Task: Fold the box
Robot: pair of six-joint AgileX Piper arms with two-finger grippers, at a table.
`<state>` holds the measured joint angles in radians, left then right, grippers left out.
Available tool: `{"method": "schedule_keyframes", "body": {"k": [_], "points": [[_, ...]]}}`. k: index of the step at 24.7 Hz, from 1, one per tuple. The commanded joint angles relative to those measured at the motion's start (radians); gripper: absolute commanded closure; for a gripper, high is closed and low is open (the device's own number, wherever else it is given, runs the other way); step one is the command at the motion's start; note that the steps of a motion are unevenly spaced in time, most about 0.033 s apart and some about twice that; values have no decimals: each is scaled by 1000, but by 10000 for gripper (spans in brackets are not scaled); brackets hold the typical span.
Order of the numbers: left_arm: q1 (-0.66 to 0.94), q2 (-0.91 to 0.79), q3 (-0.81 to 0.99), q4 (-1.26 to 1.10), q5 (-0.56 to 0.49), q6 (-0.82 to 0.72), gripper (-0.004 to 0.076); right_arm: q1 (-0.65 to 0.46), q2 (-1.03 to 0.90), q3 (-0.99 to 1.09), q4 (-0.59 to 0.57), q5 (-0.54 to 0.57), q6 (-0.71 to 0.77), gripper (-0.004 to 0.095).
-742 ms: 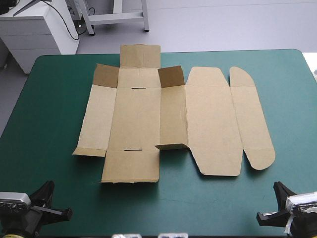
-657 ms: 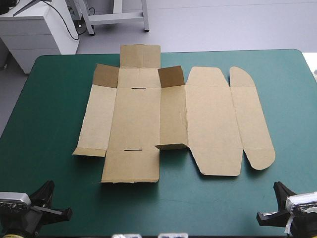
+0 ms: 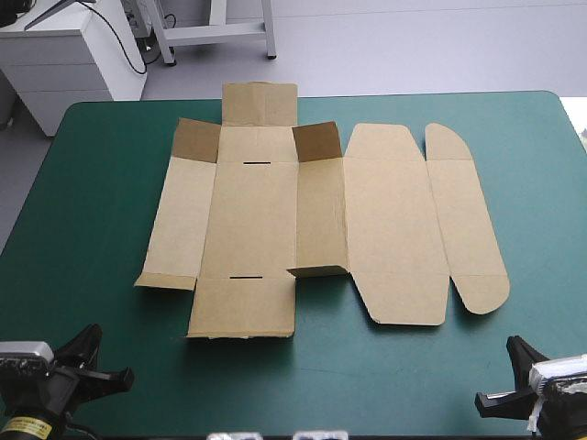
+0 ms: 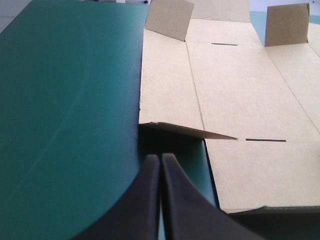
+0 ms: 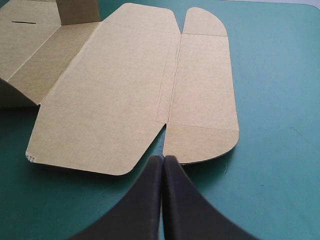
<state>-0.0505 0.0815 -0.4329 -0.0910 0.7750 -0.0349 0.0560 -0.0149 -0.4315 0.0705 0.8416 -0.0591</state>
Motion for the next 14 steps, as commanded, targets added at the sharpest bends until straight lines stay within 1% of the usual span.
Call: {"method": "schedule_keyframes", "body": {"k": [1,3,4,7,9,13,14], "points": [[0,162,-80,-2,-138,-26,732,0,-22,-22,1,-78,0,928],[0,352,-169,16,-147,-14,732,0,-22,-22,-1,-78,2,928],[0,475,-229,45,-147,-14,732,0,-22,-22,-1,-78,2,927],[0,709,-339,36,-147,-2,732,0,-22,-22,-1,-78,2,928],[0,816,-389,36,-147,19,732,0,-22,-22,-1,-78,4,928],[0,967,-462,23,-141,24,732,0,-22,-22,-1,-78,4,928],[0,1000,-480,4,-136,48,730,0,-22,-22,-1,-78,4,928]]}}
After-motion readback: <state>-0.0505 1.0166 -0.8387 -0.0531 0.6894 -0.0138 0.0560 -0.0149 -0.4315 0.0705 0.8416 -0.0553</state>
